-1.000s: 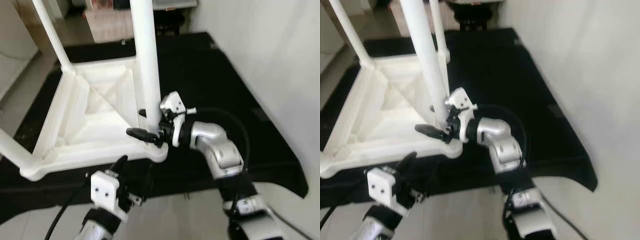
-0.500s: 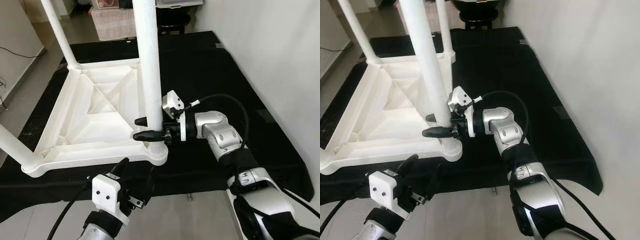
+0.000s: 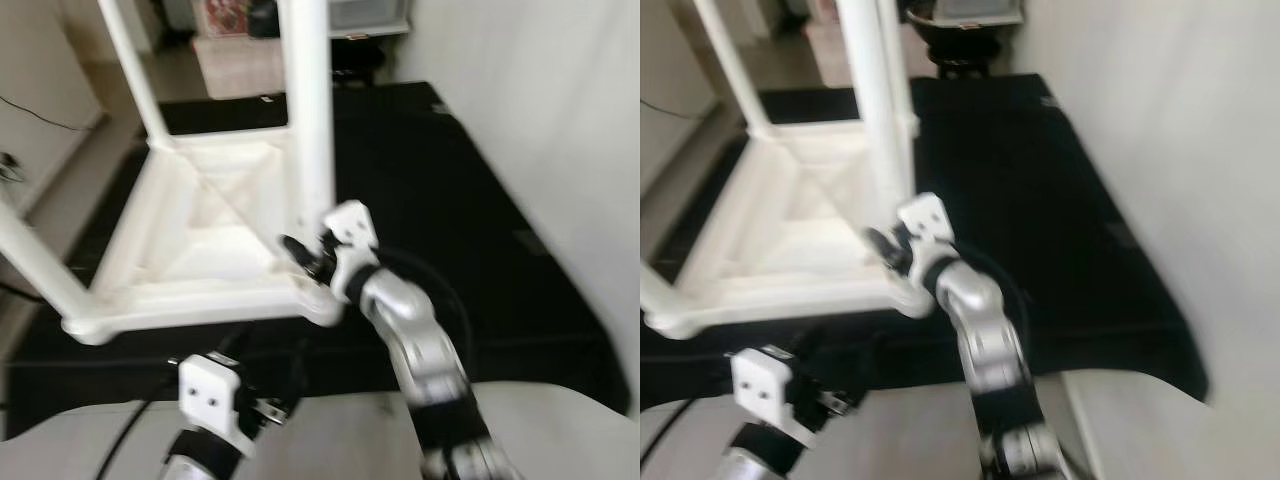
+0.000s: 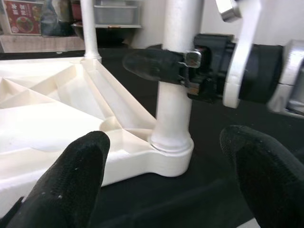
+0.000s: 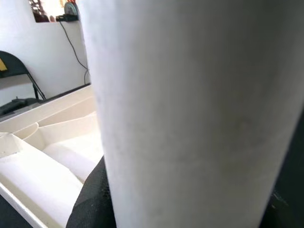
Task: Building children table
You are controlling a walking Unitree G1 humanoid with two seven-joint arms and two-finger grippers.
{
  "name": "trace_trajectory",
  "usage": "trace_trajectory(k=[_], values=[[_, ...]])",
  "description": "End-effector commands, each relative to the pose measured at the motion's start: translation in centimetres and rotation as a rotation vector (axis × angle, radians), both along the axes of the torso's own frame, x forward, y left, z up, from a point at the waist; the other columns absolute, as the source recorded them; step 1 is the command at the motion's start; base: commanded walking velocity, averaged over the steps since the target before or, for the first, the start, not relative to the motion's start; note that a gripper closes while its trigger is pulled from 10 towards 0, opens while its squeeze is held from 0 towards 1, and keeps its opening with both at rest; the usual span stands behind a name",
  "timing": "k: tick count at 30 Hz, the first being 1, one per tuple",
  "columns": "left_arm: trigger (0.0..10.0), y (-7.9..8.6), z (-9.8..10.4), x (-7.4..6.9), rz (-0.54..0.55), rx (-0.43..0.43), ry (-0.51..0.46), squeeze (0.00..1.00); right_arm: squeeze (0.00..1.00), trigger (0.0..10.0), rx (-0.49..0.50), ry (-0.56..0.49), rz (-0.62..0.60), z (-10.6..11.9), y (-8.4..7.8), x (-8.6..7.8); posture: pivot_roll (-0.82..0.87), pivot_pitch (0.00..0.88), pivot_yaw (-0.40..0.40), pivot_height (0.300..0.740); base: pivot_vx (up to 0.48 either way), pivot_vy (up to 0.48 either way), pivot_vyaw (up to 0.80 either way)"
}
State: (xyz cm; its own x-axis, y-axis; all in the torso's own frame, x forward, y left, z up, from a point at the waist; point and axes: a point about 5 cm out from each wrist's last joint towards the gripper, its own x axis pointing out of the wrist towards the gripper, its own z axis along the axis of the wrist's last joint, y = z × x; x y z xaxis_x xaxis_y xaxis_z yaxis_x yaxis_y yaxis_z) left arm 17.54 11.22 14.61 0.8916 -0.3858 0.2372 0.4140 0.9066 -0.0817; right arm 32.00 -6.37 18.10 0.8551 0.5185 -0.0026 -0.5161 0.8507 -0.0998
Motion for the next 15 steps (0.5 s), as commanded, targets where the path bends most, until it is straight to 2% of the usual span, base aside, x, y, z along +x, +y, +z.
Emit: trace_trajectory(k=[1, 5, 6, 7, 9, 10, 12, 13, 14, 15], values=[[10.0, 0.1, -0.3, 0.0, -0.005, -0.001, 0.019, 0.00, 0.00, 0.0, -0.029, 0.149, -0.044, -3.0, -0.1, -0.4, -0.02, 0.138, 0.044, 0.740, 0.000, 0.000, 0.00], [10.0, 0.0, -0.3, 0.0, -0.006, -0.001, 0.019, 0.00, 0.00, 0.0, -0.040, 0.166, 0.041, -3.1, 0.8, 0.1, -0.02, 0.136, 0.037, 0.740, 0.000, 0.000, 0.00], [10.0, 0.0, -0.3, 0.0, -0.003, -0.001, 0.018, 0.00, 0.00, 7.2, -0.044, 0.164, 0.069, -2.9, 1.0, 0.3, -0.02, 0.138, 0.033, 0.740, 0.000, 0.000, 0.00], [10.0, 0.0, -0.3, 0.0, 0.000, -0.001, 0.017, 0.00, 0.00, 10.0, -0.037, 0.160, 0.109, -2.6, 1.4, 0.3, -0.02, 0.138, 0.034, 0.740, 0.000, 0.000, 0.00], [10.0, 0.0, -0.3, 0.0, 0.003, -0.001, 0.016, 0.00, 0.00, 10.0, -0.011, 0.125, 0.226, -1.4, 2.2, 0.1, -0.02, 0.138, 0.034, 0.740, 0.000, 0.000, 0.00], [10.0, 0.0, -0.3, 0.0, 0.003, -0.001, 0.016, 0.00, 0.16, 10.0, 0.004, 0.099, 0.294, -0.7, 2.5, -0.1, -0.02, 0.138, 0.035, 0.740, 0.000, 0.000, 0.00], [10.0, 0.0, -0.3, 0.0, 0.003, -0.001, 0.016, 0.00, 0.16, 10.0, 0.004, 0.099, 0.294, -0.7, 2.5, -0.1, -0.02, 0.138, 0.035, 0.740, 0.000, 0.000, 0.00], [10.0, 0.0, -0.3, 0.0, 0.003, -0.001, 0.016, 0.00, 0.93, 10.0, 0.017, 0.080, 0.365, -0.1, 2.7, -0.2, -0.02, 0.138, 0.035, 0.740, 0.000, 0.000, 0.00], [10.0, 0.0, -0.3, 0.0, 0.003, -0.001, 0.016, 0.00, 0.93, 10.0, 0.017, 0.080, 0.365, -0.1, 2.7, -0.2, -0.02, 0.138, 0.035, 0.740, 0.000, 0.000, 0.00], [10.0, 0.0, -0.3, 0.1, 0.000, -0.001, 0.016, 0.00, 1.00, 10.0, 0.030, 0.059, 0.481, 0.6, 2.8, -0.3, -0.02, 0.136, 0.039, 0.740, 0.000, 0.000, 0.00]])
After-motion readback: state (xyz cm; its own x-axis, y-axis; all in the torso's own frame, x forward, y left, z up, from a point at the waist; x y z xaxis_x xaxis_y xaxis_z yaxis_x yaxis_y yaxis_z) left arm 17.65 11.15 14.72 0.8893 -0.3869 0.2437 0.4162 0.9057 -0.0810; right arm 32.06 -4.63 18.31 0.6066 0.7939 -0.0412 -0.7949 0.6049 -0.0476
